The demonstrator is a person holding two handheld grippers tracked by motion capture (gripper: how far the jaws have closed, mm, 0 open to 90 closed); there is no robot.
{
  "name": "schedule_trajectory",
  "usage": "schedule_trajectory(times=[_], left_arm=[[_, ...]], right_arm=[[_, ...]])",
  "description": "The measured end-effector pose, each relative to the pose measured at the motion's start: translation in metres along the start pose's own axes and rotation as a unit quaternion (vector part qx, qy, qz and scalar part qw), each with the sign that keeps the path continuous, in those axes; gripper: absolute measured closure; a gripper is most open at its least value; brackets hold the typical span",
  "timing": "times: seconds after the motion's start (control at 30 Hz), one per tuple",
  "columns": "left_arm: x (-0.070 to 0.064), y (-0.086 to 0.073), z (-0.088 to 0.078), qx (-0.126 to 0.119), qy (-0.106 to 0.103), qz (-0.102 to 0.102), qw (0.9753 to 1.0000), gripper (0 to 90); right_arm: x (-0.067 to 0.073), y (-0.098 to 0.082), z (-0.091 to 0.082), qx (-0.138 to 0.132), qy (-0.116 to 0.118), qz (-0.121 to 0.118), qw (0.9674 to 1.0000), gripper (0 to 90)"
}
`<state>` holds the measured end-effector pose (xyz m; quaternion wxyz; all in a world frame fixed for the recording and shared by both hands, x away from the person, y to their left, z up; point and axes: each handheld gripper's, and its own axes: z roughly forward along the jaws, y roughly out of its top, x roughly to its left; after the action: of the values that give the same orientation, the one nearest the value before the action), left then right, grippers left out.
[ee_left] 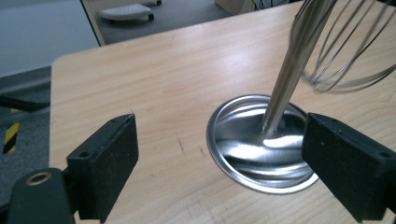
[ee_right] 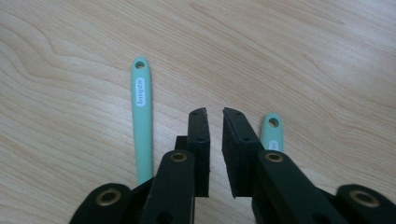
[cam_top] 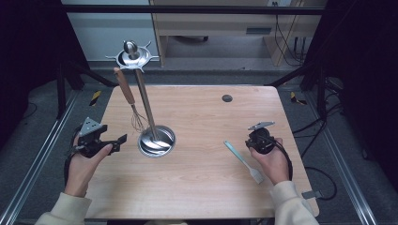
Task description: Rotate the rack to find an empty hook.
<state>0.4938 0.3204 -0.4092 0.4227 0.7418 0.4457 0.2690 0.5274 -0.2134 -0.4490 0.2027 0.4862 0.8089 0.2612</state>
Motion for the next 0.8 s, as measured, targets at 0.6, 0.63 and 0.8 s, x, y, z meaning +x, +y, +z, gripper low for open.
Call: schedule_trajectory(times=[0.6, 0.63, 0.8], left_arm=[[0.0, -0.032, 0.023, 0.047, -0.001, 0.008, 0.9989, 7.2], [-0.001, -0.032, 0.023, 0.049, -0.001, 0.008, 0.9988, 7.2], [0.0, -0.032, 0.023, 0.049, -0.001, 0.009, 0.9988, 7.2]], right_arm=[[-0.019, -0.008, 0.016, 0.021, -0.017, 0.01, 0.9996, 90.0], [-0.02, -0.008, 0.018, 0.024, -0.016, 0.01, 0.9995, 90.0], [-0.022, -0.012, 0.025, 0.035, -0.013, 0.016, 0.9992, 90.0]])
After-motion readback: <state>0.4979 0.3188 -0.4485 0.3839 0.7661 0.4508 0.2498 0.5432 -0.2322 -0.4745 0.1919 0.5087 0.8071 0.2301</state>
